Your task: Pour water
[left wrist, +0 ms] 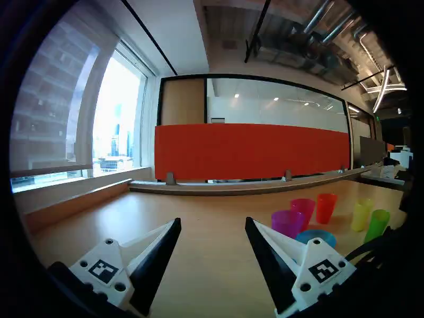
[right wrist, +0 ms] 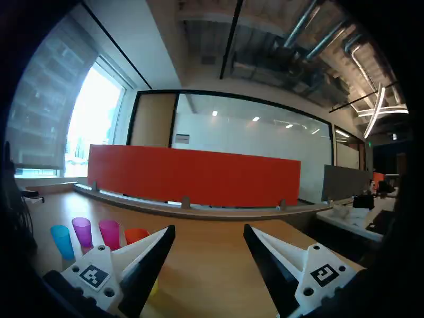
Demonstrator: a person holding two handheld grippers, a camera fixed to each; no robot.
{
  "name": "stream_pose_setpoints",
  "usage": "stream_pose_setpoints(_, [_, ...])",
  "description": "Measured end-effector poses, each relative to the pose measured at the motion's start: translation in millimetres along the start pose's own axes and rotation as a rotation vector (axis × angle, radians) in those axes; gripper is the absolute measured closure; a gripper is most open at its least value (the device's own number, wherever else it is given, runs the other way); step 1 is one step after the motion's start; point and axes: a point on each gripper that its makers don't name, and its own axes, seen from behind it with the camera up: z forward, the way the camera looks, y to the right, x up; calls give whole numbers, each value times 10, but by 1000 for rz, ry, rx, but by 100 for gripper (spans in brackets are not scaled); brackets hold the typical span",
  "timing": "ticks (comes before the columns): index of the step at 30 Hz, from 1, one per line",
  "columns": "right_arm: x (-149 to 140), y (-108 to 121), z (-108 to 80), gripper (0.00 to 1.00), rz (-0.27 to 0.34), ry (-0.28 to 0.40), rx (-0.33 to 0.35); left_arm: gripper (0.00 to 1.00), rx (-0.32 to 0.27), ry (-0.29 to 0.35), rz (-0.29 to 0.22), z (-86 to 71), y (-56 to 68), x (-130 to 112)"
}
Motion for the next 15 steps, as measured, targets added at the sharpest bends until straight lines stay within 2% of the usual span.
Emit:
stream_pose_setpoints(8, [-111,-76,58,0,4,23,12,11,0,0,0,-7,-10,0])
stream_pose_setpoints(15, [-192,-119,145,0,49,35,24,11,0,0,-1,-1,-5,-2])
